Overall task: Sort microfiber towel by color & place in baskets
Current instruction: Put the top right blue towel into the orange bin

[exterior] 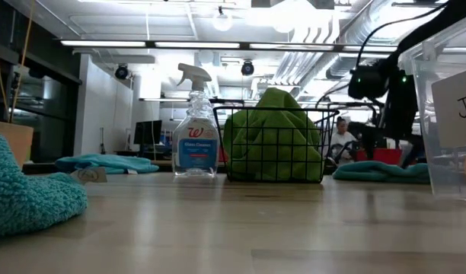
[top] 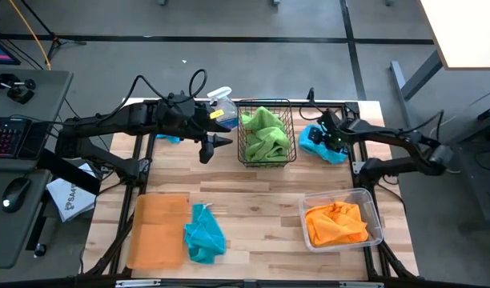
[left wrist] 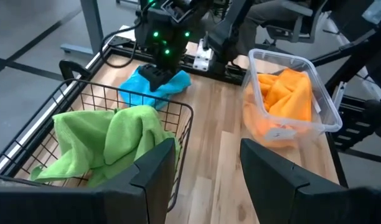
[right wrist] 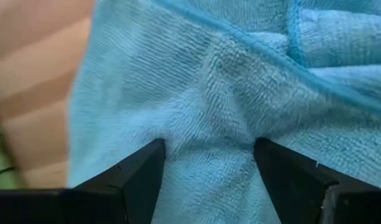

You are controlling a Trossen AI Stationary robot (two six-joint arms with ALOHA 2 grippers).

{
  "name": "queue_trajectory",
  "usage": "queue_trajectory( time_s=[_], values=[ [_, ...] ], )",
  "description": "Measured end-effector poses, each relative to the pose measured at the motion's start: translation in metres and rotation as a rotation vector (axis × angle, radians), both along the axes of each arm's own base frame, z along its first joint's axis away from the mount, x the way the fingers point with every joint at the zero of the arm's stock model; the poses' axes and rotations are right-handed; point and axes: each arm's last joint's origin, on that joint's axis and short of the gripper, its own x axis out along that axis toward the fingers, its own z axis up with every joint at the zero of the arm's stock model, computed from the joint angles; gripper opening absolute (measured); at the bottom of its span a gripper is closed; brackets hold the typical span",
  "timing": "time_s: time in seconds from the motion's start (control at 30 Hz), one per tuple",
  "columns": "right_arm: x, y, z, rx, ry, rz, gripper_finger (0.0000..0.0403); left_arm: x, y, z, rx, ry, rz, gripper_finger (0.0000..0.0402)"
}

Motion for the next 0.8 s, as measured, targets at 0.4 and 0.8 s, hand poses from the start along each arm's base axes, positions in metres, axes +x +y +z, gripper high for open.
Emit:
queue_trajectory(
  time_s=[0.4,0.8],
  values=[
    [0.002,0.013,-0.006,0.024,0.212,0.314,0.0028,-0.004,0.0,-0.001,0.053,0.036,-0.028,0.017],
    [0.007,0.042,0.143,-0.526,-0.236,0.466,0.0005,-0.008,0.004,-0.018,0.121,0.161,0.104,0.017]
  ],
)
